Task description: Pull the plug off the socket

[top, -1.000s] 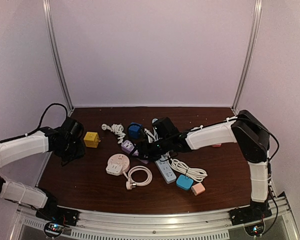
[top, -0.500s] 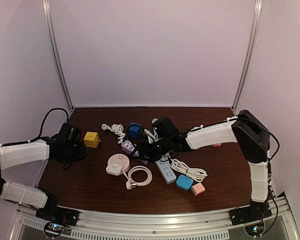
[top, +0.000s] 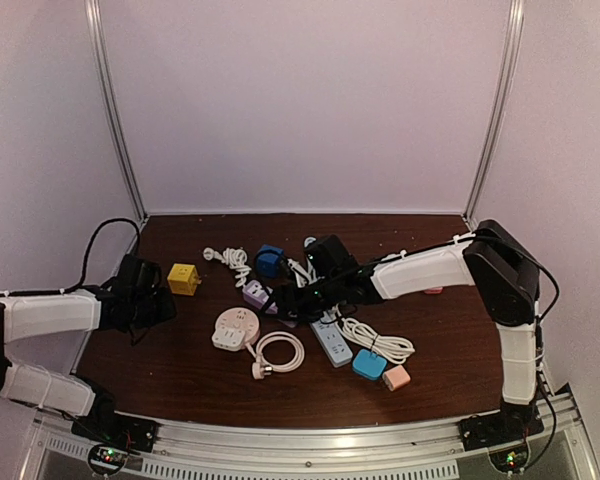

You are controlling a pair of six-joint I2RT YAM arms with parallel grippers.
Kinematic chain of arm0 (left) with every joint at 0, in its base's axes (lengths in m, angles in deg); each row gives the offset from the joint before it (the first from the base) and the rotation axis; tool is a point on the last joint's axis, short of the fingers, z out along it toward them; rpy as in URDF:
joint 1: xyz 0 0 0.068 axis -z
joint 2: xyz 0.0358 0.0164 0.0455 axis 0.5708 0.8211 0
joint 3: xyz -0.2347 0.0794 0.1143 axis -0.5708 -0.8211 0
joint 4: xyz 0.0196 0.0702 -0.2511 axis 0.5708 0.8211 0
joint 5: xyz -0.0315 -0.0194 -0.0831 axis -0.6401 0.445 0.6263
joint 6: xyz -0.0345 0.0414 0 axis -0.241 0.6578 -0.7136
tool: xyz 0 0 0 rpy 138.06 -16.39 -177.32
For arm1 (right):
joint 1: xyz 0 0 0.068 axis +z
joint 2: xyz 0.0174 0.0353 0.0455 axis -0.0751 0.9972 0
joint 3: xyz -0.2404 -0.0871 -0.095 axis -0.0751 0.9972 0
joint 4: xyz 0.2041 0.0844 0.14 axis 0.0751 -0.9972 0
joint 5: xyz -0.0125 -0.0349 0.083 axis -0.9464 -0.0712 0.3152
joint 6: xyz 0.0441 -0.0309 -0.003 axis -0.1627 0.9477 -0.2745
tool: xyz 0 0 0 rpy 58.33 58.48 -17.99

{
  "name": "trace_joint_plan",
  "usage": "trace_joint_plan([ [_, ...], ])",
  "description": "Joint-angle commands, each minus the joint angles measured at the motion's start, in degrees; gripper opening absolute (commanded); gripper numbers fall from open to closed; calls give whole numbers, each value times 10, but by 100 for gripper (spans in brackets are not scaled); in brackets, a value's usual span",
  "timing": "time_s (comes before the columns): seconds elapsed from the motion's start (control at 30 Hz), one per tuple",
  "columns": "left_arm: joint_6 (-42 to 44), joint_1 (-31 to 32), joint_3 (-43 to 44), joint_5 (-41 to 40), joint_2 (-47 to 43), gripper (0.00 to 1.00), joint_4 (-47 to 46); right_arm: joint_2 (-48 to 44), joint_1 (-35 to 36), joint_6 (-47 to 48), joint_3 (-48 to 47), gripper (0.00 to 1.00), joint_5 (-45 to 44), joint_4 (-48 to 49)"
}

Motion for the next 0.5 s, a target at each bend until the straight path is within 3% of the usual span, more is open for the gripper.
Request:
trace_joint_plan([
  [0.0, 2, 6, -19, 3, 3, 30, -45, -14, 5, 0, -8, 74, -13, 6],
  [0.47, -51, 10, -2, 34, 44, 33, 3, -12, 7, -4, -3, 74, -15, 2],
])
